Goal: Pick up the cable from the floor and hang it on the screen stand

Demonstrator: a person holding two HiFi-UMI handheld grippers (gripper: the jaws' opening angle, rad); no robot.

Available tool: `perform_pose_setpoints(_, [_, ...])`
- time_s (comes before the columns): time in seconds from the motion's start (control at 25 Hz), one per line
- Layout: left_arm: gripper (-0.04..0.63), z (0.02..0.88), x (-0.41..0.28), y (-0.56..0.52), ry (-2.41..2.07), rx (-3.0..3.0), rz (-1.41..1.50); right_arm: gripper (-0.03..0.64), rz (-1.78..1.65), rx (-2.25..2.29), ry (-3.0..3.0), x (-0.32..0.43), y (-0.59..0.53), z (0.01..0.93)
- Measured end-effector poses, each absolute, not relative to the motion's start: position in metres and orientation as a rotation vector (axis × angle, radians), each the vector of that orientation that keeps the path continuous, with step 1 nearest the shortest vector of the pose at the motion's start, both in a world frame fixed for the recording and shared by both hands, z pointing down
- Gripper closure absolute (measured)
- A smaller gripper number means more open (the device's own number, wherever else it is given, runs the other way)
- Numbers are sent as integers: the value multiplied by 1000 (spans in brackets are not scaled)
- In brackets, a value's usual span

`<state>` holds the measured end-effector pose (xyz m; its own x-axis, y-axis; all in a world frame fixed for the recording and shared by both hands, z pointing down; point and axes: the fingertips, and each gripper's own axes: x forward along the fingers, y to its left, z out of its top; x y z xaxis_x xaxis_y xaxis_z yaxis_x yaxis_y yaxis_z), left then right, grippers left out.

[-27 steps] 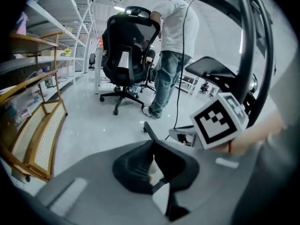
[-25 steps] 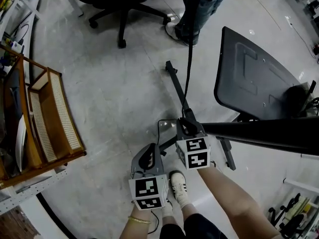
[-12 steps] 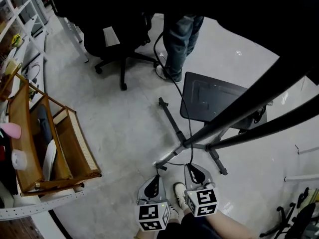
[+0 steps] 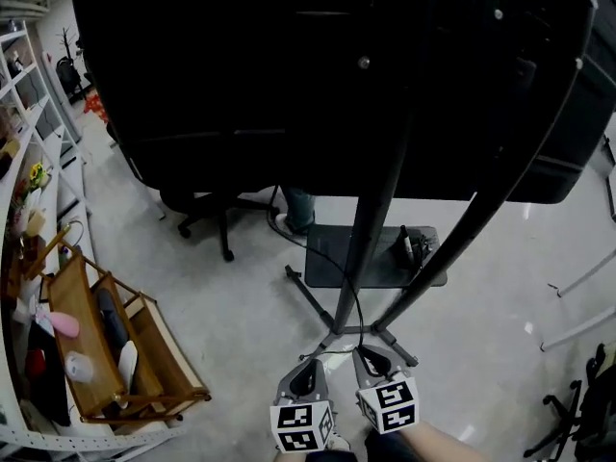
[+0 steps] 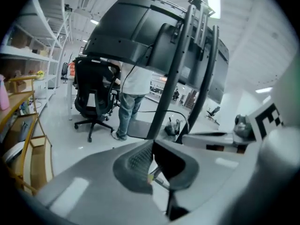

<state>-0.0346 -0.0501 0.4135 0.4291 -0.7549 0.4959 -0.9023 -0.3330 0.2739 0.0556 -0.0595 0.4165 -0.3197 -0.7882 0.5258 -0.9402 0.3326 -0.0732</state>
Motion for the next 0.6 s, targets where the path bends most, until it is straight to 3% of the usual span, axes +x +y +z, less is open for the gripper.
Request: perform_pose_setpoints(0.6, [588, 214, 107, -81, -1334, 2382, 294, 595, 292, 1636, -2229, 187, -67, 219])
